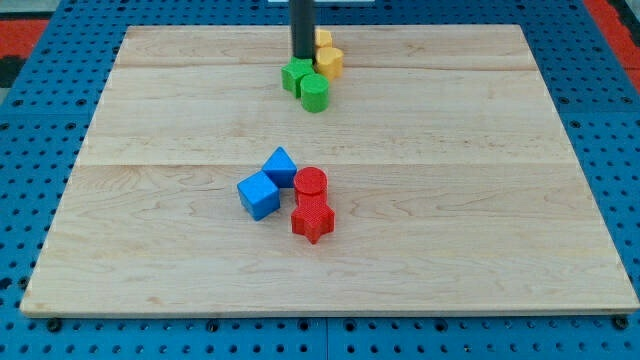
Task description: Push the green circle towards center right
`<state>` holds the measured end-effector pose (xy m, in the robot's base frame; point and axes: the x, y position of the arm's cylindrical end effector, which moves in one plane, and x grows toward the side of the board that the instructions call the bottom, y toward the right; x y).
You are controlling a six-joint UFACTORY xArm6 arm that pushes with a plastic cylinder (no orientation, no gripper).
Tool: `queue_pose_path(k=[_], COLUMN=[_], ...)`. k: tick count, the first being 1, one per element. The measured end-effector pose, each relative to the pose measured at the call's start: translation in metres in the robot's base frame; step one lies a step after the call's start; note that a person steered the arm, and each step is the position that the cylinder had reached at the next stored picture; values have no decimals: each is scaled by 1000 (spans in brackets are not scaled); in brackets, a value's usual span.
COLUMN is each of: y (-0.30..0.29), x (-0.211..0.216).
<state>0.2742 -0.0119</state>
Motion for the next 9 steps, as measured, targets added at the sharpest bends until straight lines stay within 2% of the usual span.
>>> queue_pose_path(k=[2, 3, 4, 6, 7, 8, 9], y=[-77, -50, 23, 139, 115, 229, 212], x=[-8, 46, 85, 103, 67, 128, 122])
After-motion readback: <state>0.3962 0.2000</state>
